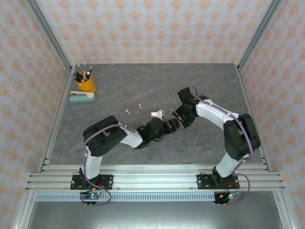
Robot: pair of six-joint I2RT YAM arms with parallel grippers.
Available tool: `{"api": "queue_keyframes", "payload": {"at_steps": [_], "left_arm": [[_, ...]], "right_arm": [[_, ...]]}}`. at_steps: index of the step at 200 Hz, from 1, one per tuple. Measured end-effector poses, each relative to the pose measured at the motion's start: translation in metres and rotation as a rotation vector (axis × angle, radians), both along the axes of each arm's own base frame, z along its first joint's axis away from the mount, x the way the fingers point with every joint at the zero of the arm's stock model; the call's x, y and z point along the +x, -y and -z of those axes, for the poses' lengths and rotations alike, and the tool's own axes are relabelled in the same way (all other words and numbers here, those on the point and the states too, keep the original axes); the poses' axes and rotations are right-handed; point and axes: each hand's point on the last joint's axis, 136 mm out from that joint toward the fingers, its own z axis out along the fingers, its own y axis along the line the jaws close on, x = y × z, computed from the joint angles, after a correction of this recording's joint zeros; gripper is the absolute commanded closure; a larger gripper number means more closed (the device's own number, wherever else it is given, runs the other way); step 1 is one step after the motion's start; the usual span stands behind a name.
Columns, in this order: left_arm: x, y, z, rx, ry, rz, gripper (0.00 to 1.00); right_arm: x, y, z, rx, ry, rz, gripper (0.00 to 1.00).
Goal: Insert the wireless bluetooth earbuds into the charging case
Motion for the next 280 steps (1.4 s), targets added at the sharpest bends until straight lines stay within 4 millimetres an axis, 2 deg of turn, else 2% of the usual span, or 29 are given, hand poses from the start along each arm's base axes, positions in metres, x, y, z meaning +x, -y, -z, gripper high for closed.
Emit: {"api": "queue_keyframes", "payload": {"at_steps": [53,107,168,225,239,265,280], "left_arm": [[0.007,0.006,-0.008,-0.032,0.01,-0.015,0.43],[0.007,0.01,-0.006,-0.037,0.007,-0.017,0.49],[0.009,0.012,-0.008,-0.045,0.013,-0.02,0.64],[0.01,0.012,-0.008,-0.059,-0.001,-0.029,0.82],[0.01,0.012,-0.009,-0.06,0.0,-0.03,0.87],[0.01,0.012,-0.008,-0.055,-0.003,-0.03,0.94],[0.01,0.012,-0.006,-0.05,-0.007,-0.03,0.99]], "right_arm": [[-0.002,-0.001,0.001,0.006,-0.007,0.001,0.48],[-0.003,-0.001,0.002,0.011,-0.006,0.001,0.48],[-0.002,-0.001,0.002,0.014,-0.001,0.004,0.48],[0.0,0.0,0.0,0.018,0.007,0.014,0.47],[0.0,0.0,0.0,0.019,0.009,0.014,0.43],[0.0,0.001,-0.001,0.024,0.009,0.013,0.29],[0.003,0.004,-0.004,0.034,0.014,0.019,0.26]]}}
